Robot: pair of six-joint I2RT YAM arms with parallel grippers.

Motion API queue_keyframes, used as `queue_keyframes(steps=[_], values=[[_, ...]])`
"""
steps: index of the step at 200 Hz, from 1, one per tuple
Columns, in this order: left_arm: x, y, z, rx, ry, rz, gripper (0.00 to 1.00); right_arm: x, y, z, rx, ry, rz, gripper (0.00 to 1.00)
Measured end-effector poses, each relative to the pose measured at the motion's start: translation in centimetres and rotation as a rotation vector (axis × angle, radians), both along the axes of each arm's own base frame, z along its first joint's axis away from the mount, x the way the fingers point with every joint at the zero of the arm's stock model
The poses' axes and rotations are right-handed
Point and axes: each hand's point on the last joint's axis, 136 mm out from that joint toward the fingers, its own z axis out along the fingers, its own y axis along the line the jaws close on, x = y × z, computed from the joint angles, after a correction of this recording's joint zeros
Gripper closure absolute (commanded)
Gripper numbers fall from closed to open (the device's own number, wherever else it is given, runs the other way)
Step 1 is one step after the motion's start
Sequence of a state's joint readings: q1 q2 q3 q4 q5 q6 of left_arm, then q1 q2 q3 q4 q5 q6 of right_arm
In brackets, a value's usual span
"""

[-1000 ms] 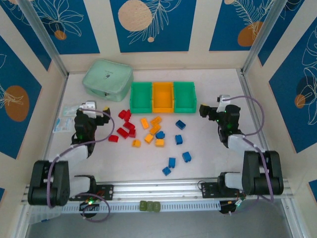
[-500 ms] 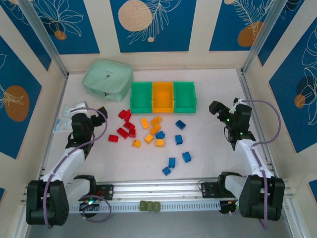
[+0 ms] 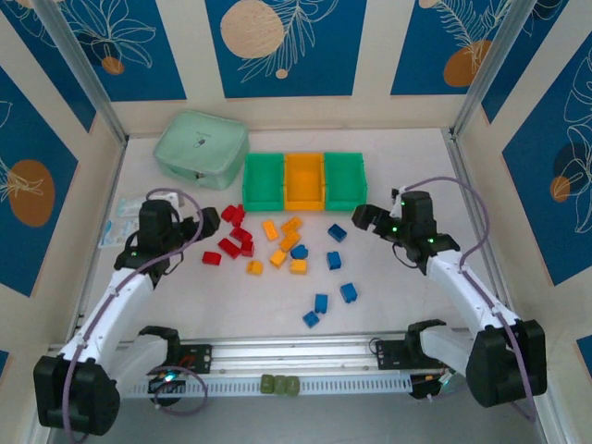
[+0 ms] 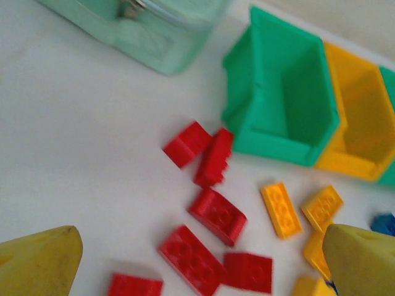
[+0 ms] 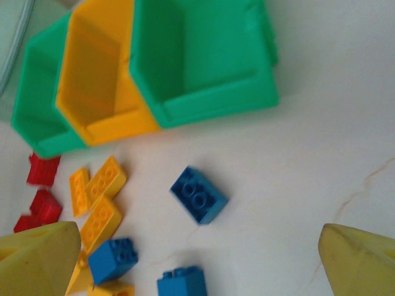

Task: Sort the legos into containers by color
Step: Pick up the lego from the center of the table.

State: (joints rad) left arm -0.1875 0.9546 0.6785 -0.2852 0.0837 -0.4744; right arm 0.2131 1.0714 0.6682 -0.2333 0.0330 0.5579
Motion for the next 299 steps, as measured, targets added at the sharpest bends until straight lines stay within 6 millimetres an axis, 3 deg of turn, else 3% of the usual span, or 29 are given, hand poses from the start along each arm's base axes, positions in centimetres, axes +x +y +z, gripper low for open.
queue_keyframes(steps=[56,88,135,220,299], values=[[-3.2,-6.2,-2.4,0.090,0.212,-0.234,0.01,-2.9,5.4,-0.6,-0.008,0.035,0.184,0.01],[-4.1,-7.8,-5.0,0.165,0.324,-0.307,0.06,-3.7,7.6,-0.5,0.004,0.020,0.250,0.01],[-4.1,-9.8,-7.4,0.249,0.409,-0.383,0.14,-4.9,9.7,-2.2,-0.017,0.057,0.313,0.01],[-1.2,-10.8,-11.0,0.394,0.486,-0.392,0.29,-4.9,10.6,-3.0,-0.039,0.059,0.330,0.01],[-0.9,-10.7,-12.5,0.438,0.513,-0.403,0.49,-4.8,10.7,-3.0,-0.042,0.053,0.332,0.01]])
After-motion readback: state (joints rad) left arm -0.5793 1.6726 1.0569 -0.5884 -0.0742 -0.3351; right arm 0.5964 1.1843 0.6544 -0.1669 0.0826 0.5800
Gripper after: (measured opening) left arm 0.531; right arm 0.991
